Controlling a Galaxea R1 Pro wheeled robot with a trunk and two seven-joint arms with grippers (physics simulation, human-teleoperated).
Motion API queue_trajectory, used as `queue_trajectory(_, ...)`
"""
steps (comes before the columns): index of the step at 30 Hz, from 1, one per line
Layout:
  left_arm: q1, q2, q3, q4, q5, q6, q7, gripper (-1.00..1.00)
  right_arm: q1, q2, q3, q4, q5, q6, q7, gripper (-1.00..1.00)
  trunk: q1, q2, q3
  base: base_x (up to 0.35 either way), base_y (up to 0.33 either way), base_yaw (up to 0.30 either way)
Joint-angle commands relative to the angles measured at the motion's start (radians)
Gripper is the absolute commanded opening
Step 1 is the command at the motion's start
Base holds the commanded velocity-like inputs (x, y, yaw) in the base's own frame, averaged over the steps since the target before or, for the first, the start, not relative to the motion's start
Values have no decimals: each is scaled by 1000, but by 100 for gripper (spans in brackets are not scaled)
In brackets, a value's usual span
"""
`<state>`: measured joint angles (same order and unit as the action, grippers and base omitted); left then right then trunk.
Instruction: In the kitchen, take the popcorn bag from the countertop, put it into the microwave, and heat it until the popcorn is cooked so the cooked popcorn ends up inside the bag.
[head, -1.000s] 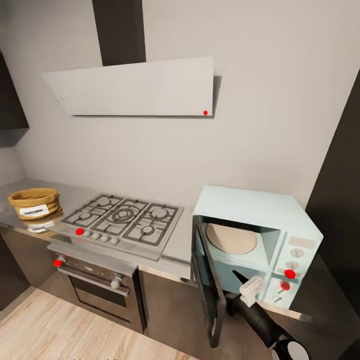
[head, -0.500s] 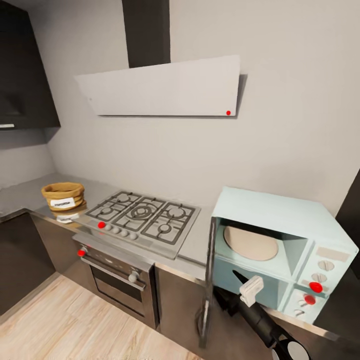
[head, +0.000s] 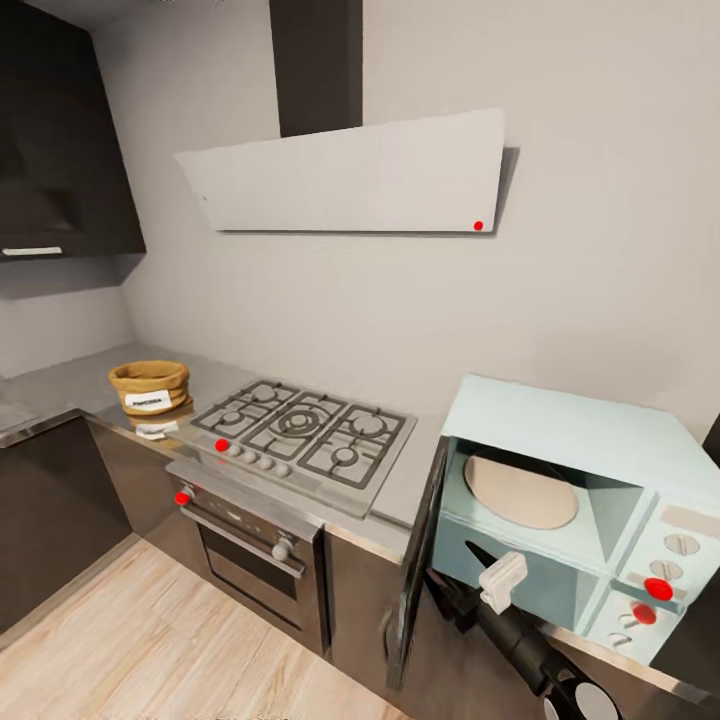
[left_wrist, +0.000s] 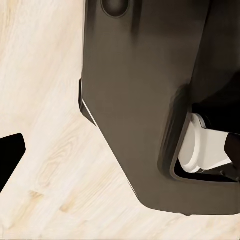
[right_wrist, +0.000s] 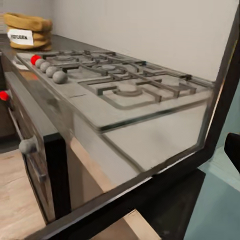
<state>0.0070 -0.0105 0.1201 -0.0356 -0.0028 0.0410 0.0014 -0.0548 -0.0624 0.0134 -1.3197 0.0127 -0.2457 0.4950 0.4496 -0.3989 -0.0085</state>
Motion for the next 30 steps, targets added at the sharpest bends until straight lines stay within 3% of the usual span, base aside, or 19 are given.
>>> queue_trajectory(1,1,0,7,-3,0,4,0,100,0,0,1,0,3,-4,2,100,0,-1,-1,0,0,173)
queue_trajectory(7,1,-1,7,-3,0,5,0,100,0,0,1,2,3,-4,-3,100,0,-1,-1,0,0,40)
queue_trajectory(11,1,-2,7,-3,0,5,0,100,0,0,2,2,3,-4,-51,100,0,-1,-1,0,0,2)
queue_trajectory(13,1,-2,7,-3,0,5,0,100,0,0,0,2,3,-4,-111,100,0,-1,-1,0,0,0)
queue_trajectory(16,1,-2,7,-3,0,5,0,100,0,0,-2,2,2,-5,-286,100,0,-1,-1,0,0,0)
queue_trajectory(20,1,-2,7,-3,0,5,0,100,0,0,-4,2,1,-6,-366,100,0,-1,-1,0,0,0)
queue_trajectory(22,1,-2,7,-3,0,5,0,100,0,0,-65,6,1,-9,-378,100,0,-1,-1,0,0,0)
queue_trajectory(23,1,-1,8,-3,0,4,0,100,0,0,-120,7,1,-11,-380,100,0,-1,-1,-57,0,0)
queue_trajectory(25,1,-1,8,-3,0,4,0,100,0,0,-170,16,0,-13,-381,100,0,-1,-1,-173,0,0)
queue_trajectory(30,1,-1,9,-3,0,4,0,100,0,0,-196,37,-1,-15,-381,100,0,-1,-1,-312,0,0)
